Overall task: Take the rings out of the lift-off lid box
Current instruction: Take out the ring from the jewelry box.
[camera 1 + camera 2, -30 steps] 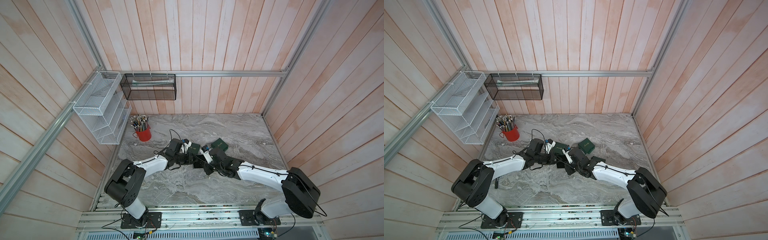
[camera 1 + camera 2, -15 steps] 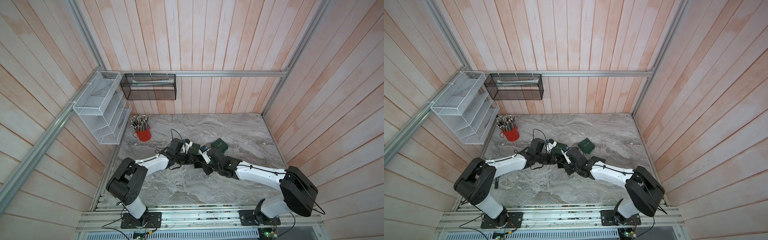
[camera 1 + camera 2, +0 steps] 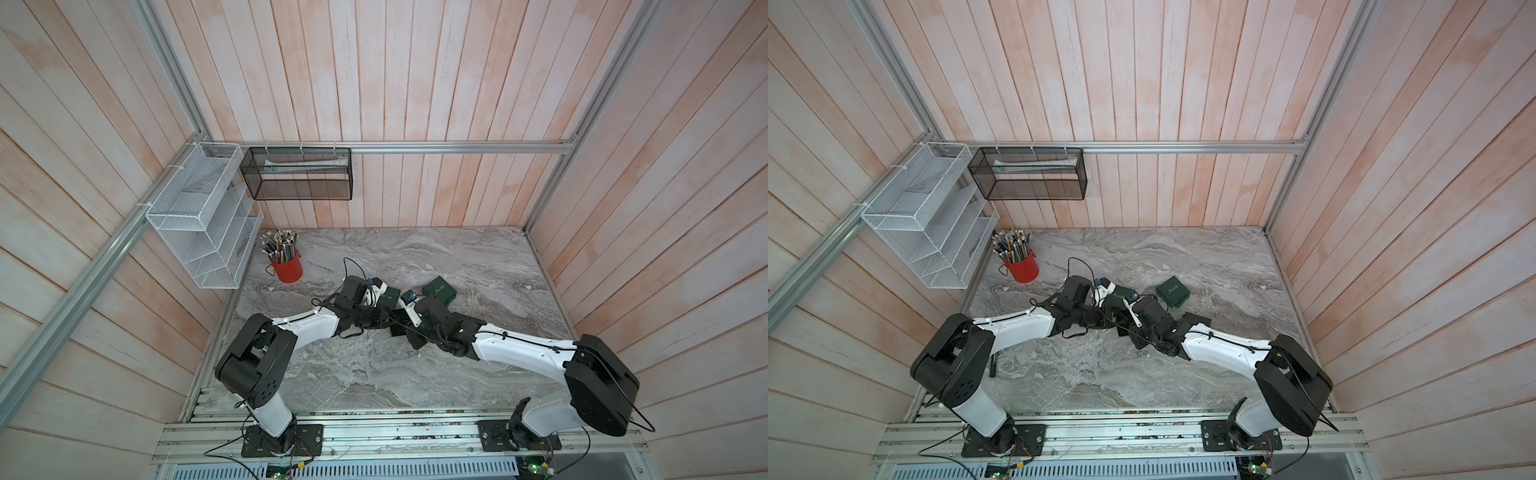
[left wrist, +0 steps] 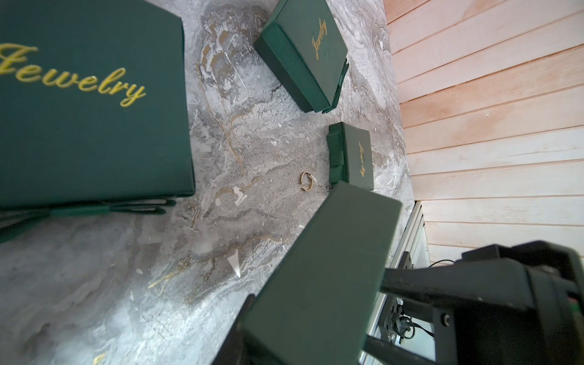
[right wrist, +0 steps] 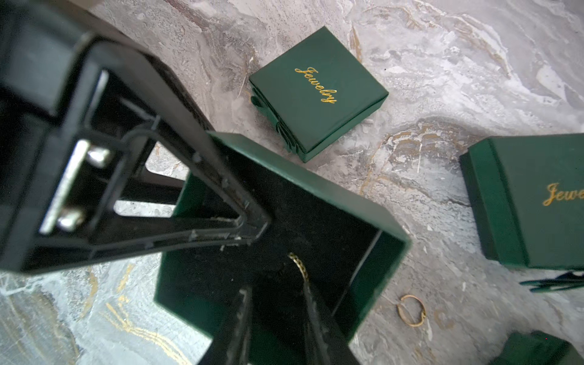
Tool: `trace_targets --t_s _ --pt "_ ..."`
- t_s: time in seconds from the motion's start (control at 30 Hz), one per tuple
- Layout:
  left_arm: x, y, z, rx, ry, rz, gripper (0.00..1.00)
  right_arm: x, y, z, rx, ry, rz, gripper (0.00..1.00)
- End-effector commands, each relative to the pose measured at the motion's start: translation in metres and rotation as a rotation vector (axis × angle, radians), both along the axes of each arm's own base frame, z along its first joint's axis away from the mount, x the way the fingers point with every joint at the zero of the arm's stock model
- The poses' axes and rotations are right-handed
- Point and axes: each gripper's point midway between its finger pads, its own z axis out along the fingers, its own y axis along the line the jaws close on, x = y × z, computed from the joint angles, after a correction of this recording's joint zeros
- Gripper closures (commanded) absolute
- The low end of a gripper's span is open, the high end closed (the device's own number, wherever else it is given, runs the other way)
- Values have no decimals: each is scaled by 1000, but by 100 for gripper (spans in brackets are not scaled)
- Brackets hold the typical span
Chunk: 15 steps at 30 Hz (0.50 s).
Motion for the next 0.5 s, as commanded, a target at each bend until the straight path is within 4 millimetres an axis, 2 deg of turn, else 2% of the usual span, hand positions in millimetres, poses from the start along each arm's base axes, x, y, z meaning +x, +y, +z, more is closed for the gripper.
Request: trace_targets --t_s 0.0,0.2,0.47 --pt "-7 -6 0 -17 18 -57 71 3 -22 -2 -67 -31 -47 69" --pt "-6 -7 1 -22 17 -57 72 0 -22 4 -40 -36 -46 69" --pt "-7 -7 7 -30 -1 -64 72 0 -19 -4 -50 -21 -32 70"
